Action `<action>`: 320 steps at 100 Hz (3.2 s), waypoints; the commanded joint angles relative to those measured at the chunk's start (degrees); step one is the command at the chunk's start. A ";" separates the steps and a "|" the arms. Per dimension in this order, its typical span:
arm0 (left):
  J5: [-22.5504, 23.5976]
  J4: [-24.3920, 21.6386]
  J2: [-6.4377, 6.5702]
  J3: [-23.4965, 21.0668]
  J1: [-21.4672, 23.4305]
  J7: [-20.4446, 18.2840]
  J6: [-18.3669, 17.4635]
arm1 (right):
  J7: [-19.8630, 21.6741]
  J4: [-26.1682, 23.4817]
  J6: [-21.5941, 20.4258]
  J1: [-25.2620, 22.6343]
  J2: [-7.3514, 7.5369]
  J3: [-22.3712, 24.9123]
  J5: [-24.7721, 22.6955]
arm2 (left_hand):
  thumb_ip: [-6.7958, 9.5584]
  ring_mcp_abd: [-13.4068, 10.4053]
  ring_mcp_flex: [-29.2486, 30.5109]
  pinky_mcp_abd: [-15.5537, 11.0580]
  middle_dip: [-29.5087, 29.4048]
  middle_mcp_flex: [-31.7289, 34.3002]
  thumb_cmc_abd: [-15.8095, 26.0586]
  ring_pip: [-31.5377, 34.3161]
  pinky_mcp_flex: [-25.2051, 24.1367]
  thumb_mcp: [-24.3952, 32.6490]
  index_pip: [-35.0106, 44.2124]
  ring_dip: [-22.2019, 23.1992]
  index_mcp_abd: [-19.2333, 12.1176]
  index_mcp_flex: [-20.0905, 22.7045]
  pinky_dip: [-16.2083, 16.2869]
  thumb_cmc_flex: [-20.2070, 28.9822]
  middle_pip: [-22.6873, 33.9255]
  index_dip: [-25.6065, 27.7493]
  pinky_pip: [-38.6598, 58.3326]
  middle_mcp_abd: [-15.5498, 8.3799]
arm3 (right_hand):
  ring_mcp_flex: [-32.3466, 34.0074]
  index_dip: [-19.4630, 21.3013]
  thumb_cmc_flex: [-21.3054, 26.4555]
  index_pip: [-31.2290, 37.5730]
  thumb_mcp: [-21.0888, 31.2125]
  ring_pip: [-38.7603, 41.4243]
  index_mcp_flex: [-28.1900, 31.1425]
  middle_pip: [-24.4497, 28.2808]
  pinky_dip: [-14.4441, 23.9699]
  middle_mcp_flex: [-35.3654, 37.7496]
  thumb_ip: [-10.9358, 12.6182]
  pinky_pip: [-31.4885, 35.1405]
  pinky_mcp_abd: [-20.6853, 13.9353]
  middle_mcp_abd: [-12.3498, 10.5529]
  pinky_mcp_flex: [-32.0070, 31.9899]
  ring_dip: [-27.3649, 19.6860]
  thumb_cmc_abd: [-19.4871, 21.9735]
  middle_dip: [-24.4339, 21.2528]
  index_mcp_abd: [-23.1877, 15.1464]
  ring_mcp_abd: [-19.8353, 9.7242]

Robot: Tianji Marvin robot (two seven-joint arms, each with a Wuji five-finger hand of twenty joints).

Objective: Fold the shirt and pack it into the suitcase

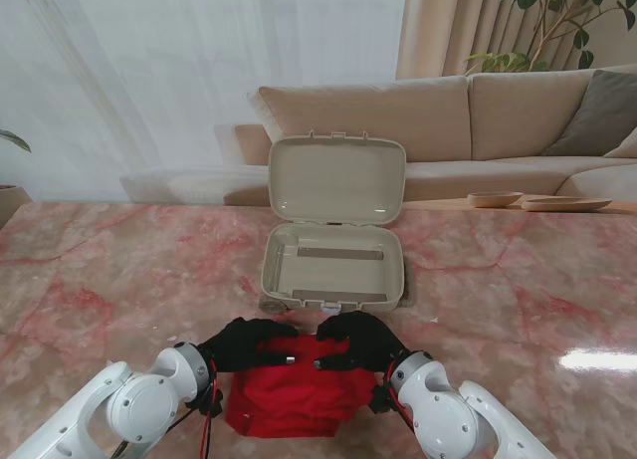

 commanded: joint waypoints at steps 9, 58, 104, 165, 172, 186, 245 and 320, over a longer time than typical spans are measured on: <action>1.84 -0.34 -0.20 -0.03 0.88 1.60 -0.74 | 1.15 0.70 1.13 -0.09 0.11 -0.46 0.05 | 0.49 -0.38 -2.01 -1.50 -0.68 -2.58 2.41 -1.50 -1.17 -1.79 -0.67 -1.09 -0.42 -1.15 -0.39 -1.37 -1.05 0.14 -2.11 -0.87 | -2.11 0.02 -2.37 -1.97 0.54 -1.20 -2.67 -0.59 -0.77 -2.61 -0.49 -1.57 -0.64 0.48 -0.96 -2.78 -1.56 -1.20 0.45 0.22; 3.18 2.01 -0.42 1.38 -0.66 3.27 -0.98 | -1.43 0.05 1.88 -0.10 -0.16 -1.14 -2.85 | 0.49 -0.76 -3.89 -1.64 -1.03 -4.89 1.83 -2.71 -1.33 -1.75 -2.18 -1.61 0.79 -3.76 -0.36 -2.32 -1.77 -0.08 -6.20 -0.89 | -4.73 0.32 -1.97 -3.36 -1.07 -0.66 -3.65 -0.12 0.98 -4.98 -0.28 -2.16 -0.62 0.78 -2.69 -2.29 -0.79 -1.37 1.16 0.35; 6.11 3.32 -0.27 2.39 -1.39 3.96 -1.64 | -2.26 2.13 3.16 1.64 -0.16 -2.77 -5.07 | 0.45 -0.38 -5.85 -1.35 -1.44 -7.28 2.00 -4.54 -1.40 -1.94 -5.75 -3.14 3.92 -7.75 0.01 -5.20 -2.52 -1.64 -10.90 -0.65 | -9.48 0.12 -4.59 -5.63 1.77 -3.75 -6.47 -1.21 -0.48 -9.45 -1.28 -7.01 -1.52 1.19 -6.23 -4.58 -3.12 -2.52 1.67 0.97; 6.45 3.14 0.77 3.82 -2.94 -1.09 -1.50 | 6.10 3.97 6.00 5.47 1.46 -5.47 -5.29 | 0.48 2.59 -3.48 1.41 -1.55 -9.66 -2.36 -3.61 -1.04 -1.67 -9.38 -3.16 5.09 -12.84 3.80 -8.51 -3.49 -4.58 -8.40 -0.03 | -9.09 -0.71 -4.59 -9.54 -0.42 -3.12 -11.57 -4.06 1.93 -15.92 -1.56 -7.55 0.21 2.54 -5.89 -2.31 -2.32 -3.51 3.21 3.51; 6.44 3.27 0.89 4.02 -3.21 -1.62 -1.62 | 6.40 4.39 6.24 6.05 1.53 -6.05 -5.54 | 0.51 2.32 -2.35 1.42 -1.33 -9.46 -3.38 -2.54 -0.60 -1.50 -9.28 -2.49 5.30 -12.92 4.59 -8.09 -3.04 -4.76 -6.31 0.13 | -7.70 -0.47 -4.41 -9.74 -0.15 0.22 -11.42 -2.69 3.84 -15.80 -1.62 -5.53 -0.18 2.96 -4.85 -0.08 -2.78 -2.49 3.41 2.89; 6.14 3.80 1.05 4.44 -3.80 -2.32 -2.14 | 6.14 5.47 6.59 7.33 1.54 -7.49 -6.63 | 0.48 0.95 1.58 1.78 -0.34 -7.16 -6.47 0.72 1.49 -1.26 -8.21 -0.19 6.25 -11.49 6.11 -6.86 -0.86 -4.54 -1.14 0.03 | -5.74 0.20 -4.54 -9.22 2.16 11.05 -9.87 1.86 7.22 -15.26 -2.09 -0.01 0.87 3.98 -2.58 5.82 -5.19 2.02 3.45 3.15; 6.90 4.14 1.71 5.55 -4.98 -5.06 -2.92 | 3.51 8.43 7.45 11.13 1.34 -11.76 -11.10 | 0.01 -1.96 7.90 1.84 2.55 -3.04 -10.92 7.13 5.64 -0.90 -3.75 5.25 6.56 -6.05 8.13 -7.59 3.73 -1.79 7.80 -0.89 | 13.61 13.42 -0.18 13.65 14.56 43.89 -1.29 20.40 13.65 0.21 -4.21 24.80 -2.21 -0.05 16.22 21.48 -19.94 18.88 -4.06 -3.72; 6.42 7.06 0.76 5.93 -5.23 -0.16 -3.48 | -4.79 9.71 0.89 10.04 0.37 -9.86 -13.92 | 0.23 1.57 -0.37 3.01 -0.88 -11.89 -9.92 -1.05 1.28 -0.87 -8.58 -0.91 -4.12 -16.61 4.39 -9.48 -1.37 -3.84 -0.43 -0.57 | 33.79 8.92 22.71 46.65 13.52 60.48 9.12 31.68 -31.34 23.05 -7.50 5.06 -0.36 -9.39 37.64 21.00 -20.37 25.52 -18.26 -11.61</action>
